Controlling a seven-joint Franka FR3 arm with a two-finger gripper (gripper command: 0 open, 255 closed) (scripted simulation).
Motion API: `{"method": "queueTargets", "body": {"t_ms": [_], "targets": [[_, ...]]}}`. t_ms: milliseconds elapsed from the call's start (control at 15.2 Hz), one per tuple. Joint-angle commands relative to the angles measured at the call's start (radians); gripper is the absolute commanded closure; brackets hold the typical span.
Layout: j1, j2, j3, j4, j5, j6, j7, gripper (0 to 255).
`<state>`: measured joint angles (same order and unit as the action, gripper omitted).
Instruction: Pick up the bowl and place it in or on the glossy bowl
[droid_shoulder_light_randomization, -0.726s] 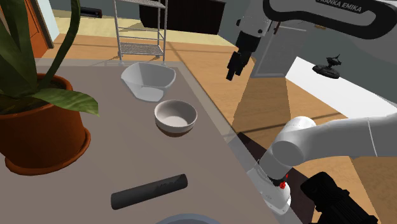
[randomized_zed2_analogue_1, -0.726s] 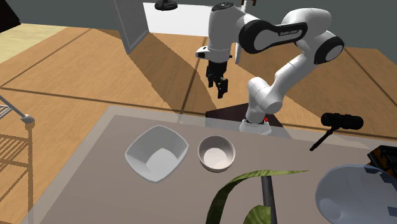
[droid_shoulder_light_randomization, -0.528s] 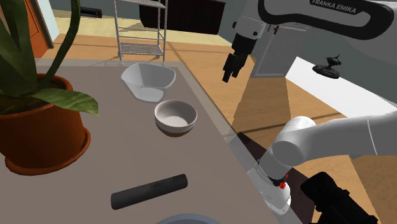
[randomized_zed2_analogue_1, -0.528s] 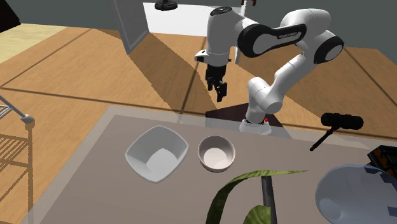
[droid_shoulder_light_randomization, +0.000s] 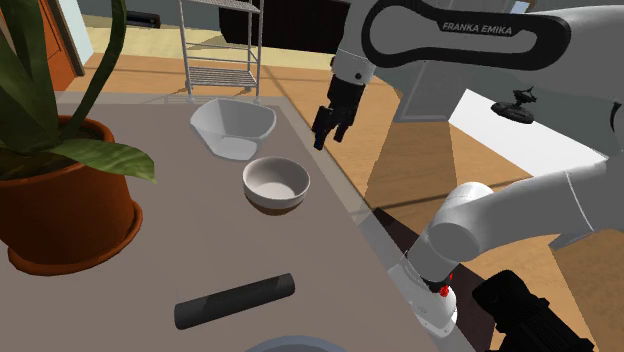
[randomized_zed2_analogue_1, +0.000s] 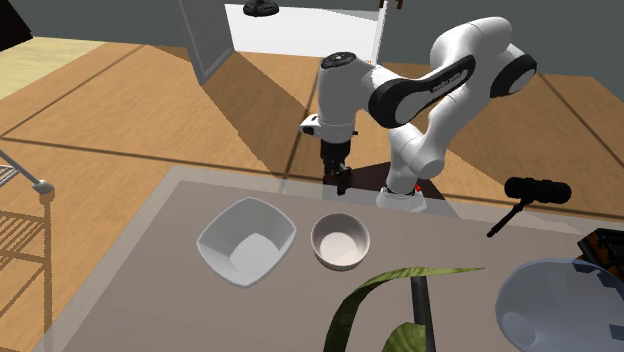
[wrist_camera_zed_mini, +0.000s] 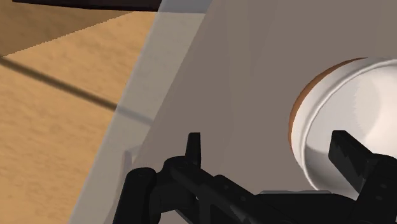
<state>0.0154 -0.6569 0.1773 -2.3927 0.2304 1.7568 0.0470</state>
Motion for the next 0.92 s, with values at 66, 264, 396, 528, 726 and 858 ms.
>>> {"method": "queueTargets", "body": {"t_ms": [66, 264, 396, 528, 726, 858], "targets": [[0.01, 0.083, 0.053, 0.006, 0.037, 0.081, 0.06, 0], [0.019, 0.166, 0.103, 0.021, 0.065, 0.154, 0.118, 0], [0.021, 0.177, 0.11, 0.012, 0.069, 0.174, 0.123, 0], [0.023, 0.183, 0.116, -0.009, 0.073, 0.202, 0.122, 0], [0.027, 0.195, 0.125, -0.04, 0.08, 0.244, 0.121, 0], [0.028, 0.202, 0.13, -0.055, 0.083, 0.267, 0.12, 0]]}}
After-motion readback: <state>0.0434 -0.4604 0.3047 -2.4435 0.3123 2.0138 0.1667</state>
